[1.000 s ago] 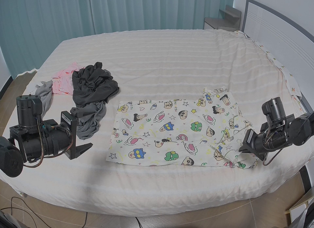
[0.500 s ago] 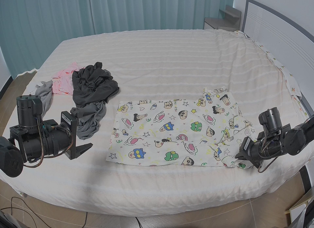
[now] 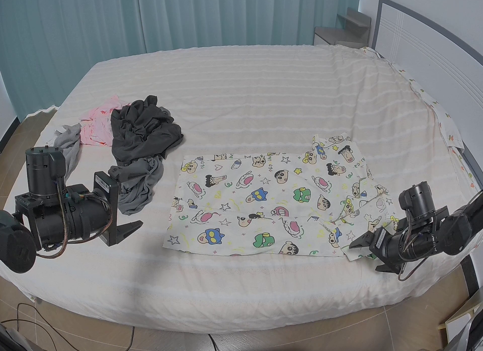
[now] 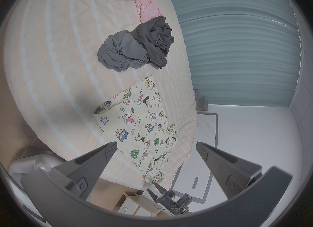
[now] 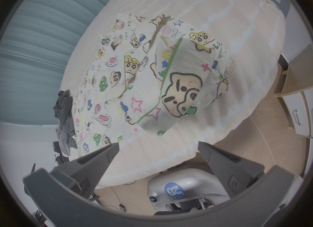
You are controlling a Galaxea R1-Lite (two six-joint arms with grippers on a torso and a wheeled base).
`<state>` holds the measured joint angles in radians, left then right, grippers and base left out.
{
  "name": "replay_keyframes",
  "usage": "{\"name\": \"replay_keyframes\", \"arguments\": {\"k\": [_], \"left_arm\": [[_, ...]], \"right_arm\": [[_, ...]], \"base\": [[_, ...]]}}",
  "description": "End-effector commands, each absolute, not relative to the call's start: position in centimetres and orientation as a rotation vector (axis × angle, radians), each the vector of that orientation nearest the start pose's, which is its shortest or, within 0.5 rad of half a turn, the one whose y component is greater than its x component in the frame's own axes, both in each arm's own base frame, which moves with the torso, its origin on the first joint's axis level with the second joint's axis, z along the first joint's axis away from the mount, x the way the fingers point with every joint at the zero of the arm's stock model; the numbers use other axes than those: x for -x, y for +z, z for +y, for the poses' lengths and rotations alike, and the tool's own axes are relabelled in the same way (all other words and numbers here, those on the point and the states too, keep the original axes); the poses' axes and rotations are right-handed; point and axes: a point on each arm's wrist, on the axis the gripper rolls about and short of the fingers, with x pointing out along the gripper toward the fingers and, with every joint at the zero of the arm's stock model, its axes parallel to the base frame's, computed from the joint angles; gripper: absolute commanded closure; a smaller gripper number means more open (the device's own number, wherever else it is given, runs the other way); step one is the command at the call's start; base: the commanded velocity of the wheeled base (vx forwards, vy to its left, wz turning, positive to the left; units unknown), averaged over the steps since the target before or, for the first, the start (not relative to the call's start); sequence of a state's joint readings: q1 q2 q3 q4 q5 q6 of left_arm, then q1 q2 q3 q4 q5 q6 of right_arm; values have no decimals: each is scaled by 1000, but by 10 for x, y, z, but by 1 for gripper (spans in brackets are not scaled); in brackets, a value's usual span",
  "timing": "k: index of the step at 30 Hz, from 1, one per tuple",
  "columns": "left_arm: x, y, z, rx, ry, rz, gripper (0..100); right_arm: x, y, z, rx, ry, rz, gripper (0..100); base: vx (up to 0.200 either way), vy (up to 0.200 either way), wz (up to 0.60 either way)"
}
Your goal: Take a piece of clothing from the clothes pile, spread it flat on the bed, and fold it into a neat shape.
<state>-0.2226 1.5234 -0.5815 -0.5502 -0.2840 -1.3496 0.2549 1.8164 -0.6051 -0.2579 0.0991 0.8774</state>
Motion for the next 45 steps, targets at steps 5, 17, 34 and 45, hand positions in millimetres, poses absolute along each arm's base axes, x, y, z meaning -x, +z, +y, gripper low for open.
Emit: {"name": "replay_keyframes", "arguments": {"k": [5,17,34,45], "left_arm": [[-237,163,-60,1313,-152,672,0],[-236,164,-60,1313,-157,670,0],[-236,164,-60,1311,-158,674,0],[-236,163,-60,1311,-157,675,0]], "right_arm": [[-205,128,59,-731,20,835,0],[-216,110,15,-480,-36,841,0],[-273,87,10,-437,-27,829,0],[-293,67,9,-433,-25,821,100]], "base": [[0,0,0],[0,0,0],[0,0,0],[0,0,0]]}}
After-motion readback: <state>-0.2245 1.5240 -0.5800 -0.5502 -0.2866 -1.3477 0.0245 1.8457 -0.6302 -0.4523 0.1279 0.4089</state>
